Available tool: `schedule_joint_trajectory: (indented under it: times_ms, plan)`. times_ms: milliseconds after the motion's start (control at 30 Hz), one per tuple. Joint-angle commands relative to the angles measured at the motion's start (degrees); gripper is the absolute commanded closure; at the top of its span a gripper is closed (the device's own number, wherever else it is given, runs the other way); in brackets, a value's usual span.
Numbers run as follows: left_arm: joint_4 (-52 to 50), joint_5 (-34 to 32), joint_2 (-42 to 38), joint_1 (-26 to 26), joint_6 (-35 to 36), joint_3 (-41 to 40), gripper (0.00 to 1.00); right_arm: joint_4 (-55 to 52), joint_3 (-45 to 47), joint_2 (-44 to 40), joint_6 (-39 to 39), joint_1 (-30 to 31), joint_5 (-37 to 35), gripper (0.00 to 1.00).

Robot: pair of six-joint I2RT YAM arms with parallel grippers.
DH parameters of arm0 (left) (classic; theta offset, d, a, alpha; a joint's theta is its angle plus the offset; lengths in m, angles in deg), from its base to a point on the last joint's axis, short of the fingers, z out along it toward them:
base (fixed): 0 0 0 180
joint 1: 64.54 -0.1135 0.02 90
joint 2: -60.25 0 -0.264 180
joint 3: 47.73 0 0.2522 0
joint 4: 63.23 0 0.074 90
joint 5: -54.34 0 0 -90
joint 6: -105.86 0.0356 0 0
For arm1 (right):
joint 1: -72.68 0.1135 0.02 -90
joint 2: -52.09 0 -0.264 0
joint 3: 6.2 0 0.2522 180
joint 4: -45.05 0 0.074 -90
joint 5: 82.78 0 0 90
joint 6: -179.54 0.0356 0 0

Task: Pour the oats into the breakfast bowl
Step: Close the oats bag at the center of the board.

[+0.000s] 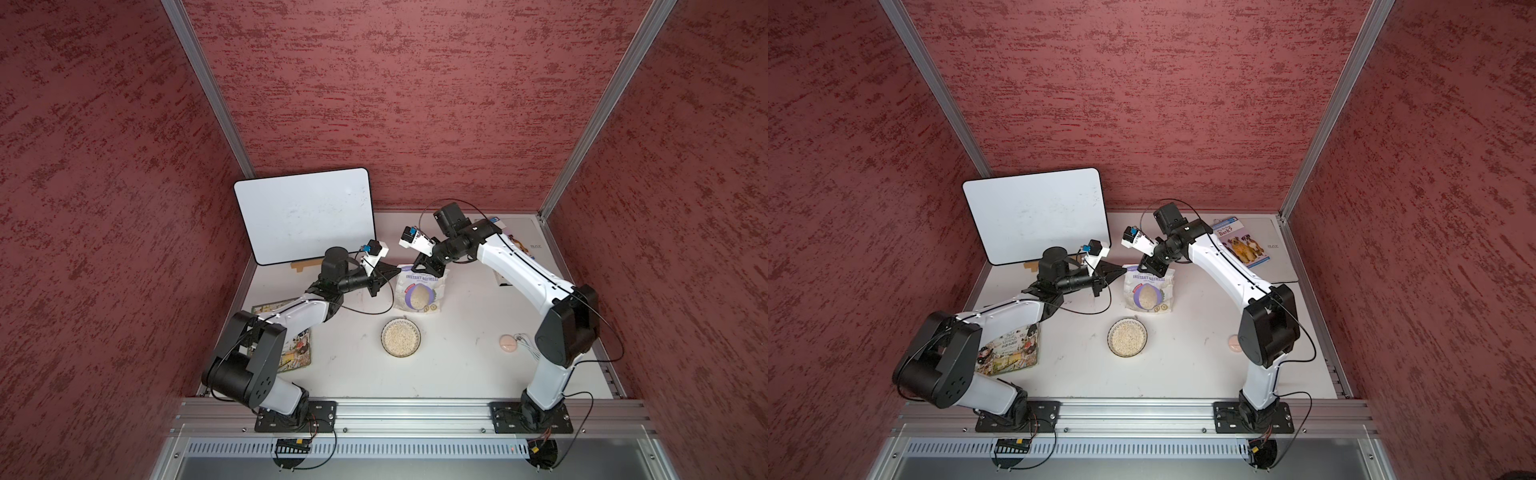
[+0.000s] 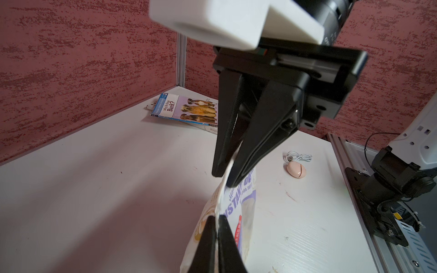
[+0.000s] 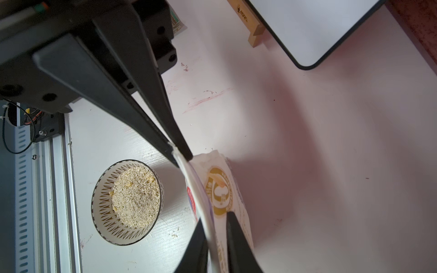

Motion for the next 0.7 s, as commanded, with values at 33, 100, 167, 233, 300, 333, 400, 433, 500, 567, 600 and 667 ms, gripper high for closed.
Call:
schedule_joint_trajectory:
  times_ms: [33,100,167,233,300,333,400,433,500,567,600,667]
  plan:
    - [1.79,-0.20,-0.56,-0.81,-0.61,-0.27,1.00,-0.09,2.09,-3.29,0.27,-1.95,-2.43,0.94]
    - [1.89,-0.22,-0.58,-0.89,-0.67,-0.30,1.00,0.64,3.24,-4.16,0.47,-2.08,-2.17,1.00]
    - [2.02,-0.14,-0.47,-0.87,-0.78,-0.21,1.00,1.12,3.96,-4.67,0.72,-2.04,-1.96,1.00]
    - [2.07,-0.18,-0.45,-0.84,-0.86,-0.24,1.00,1.20,4.41,-5.01,1.01,-2.06,-2.30,0.91]
    - [2.07,-0.33,-0.54,-0.87,-0.89,-0.30,1.00,1.43,5.43,-5.88,1.08,-2.03,-2.74,0.79]
    - [2.07,-0.36,-0.60,-0.87,-0.96,-0.30,1.00,1.76,6.09,-6.46,1.19,-2.03,-3.26,0.77]
    - [2.07,-0.53,-0.63,-0.85,-1.02,-0.30,1.00,1.71,7.14,-7.35,1.36,-2.16,-4.11,0.76]
    - [2.07,-0.61,-0.59,-0.87,-1.03,-0.30,1.00,1.69,7.68,-7.78,1.45,-2.19,-4.64,0.76]
    - [2.11,-0.58,-0.69,-0.89,-1.03,-0.34,1.00,2.12,9.12,-8.89,1.73,-2.72,-5.33,0.79]
    - [2.11,-0.57,-0.76,-0.89,-1.06,-0.39,1.00,2.45,9.93,-9.72,1.91,-3.48,-4.91,0.87]
    - [2.07,-0.57,-0.87,-0.87,-1.06,-0.46,1.00,2.43,10.16,-10.01,1.92,-3.74,-4.61,0.94]
    - [2.07,-0.58,-0.88,-0.82,-1.06,-0.47,1.00,2.40,10.43,-10.26,1.87,-3.96,-4.60,1.00]
